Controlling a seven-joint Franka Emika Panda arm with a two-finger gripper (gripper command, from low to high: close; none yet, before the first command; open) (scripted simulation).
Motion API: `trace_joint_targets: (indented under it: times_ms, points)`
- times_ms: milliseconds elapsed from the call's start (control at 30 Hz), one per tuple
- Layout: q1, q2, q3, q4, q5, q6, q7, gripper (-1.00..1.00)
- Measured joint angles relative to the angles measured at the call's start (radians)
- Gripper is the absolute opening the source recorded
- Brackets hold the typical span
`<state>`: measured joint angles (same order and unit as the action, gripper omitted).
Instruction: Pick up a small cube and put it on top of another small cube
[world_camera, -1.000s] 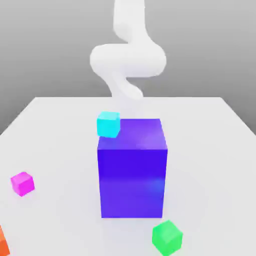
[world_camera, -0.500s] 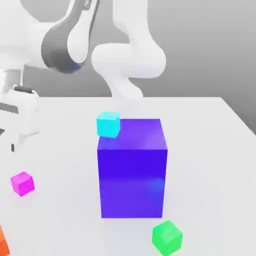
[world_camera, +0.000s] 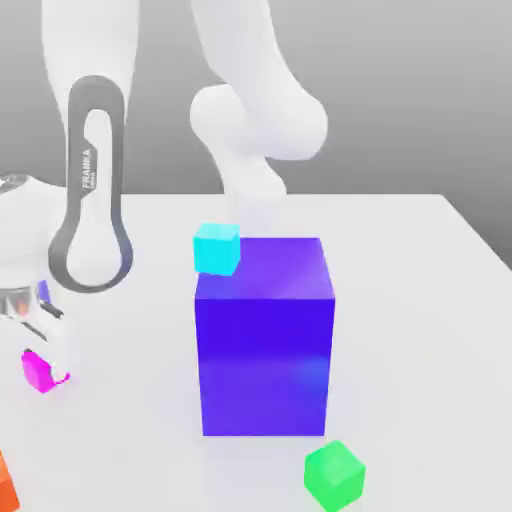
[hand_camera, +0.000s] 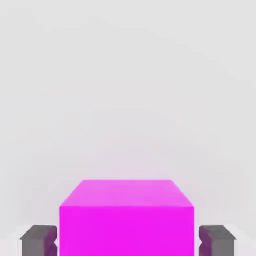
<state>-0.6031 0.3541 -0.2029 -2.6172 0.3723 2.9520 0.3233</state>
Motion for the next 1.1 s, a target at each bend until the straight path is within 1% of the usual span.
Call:
trace_joint_targets:
  times_ms: [67, 133, 233, 300, 367, 500, 800, 867, 967, 1000, 1100]
  points:
    - [-0.015, 0.015, 0.017, 0.003, 0.009, 0.012, -0.007, -1.00]
    - [0.010, -0.018, -0.014, -0.005, -0.020, -0.014, 0.016, -1.00]
    - [0.066, -0.116, -0.093, -0.030, -0.122, -0.085, 0.093, -1.00]
    - [0.090, -0.186, -0.125, -0.045, -0.201, -0.136, 0.156, -1.00]
    - [0.157, -0.207, -0.092, -0.031, -0.237, -0.168, 0.233, -1.00]
    - [0.308, -0.222, 0.017, 0.011, -0.287, -0.221, 0.396, -1.00]
    - [0.619, -0.247, 0.239, 0.084, -0.368, -0.313, 0.704, -1.00]
    - [0.679, -0.200, 0.275, 0.112, -0.394, -0.293, 0.774, -1.00]
    - [0.712, -0.096, 0.278, 0.130, -0.422, -0.206, 0.815, -1.00]
    - [0.716, -0.077, 0.276, 0.132, -0.426, -0.189, 0.820, 1.00]
    - [0.716, -0.077, 0.276, 0.132, -0.426, -0.189, 0.820, 1.00]
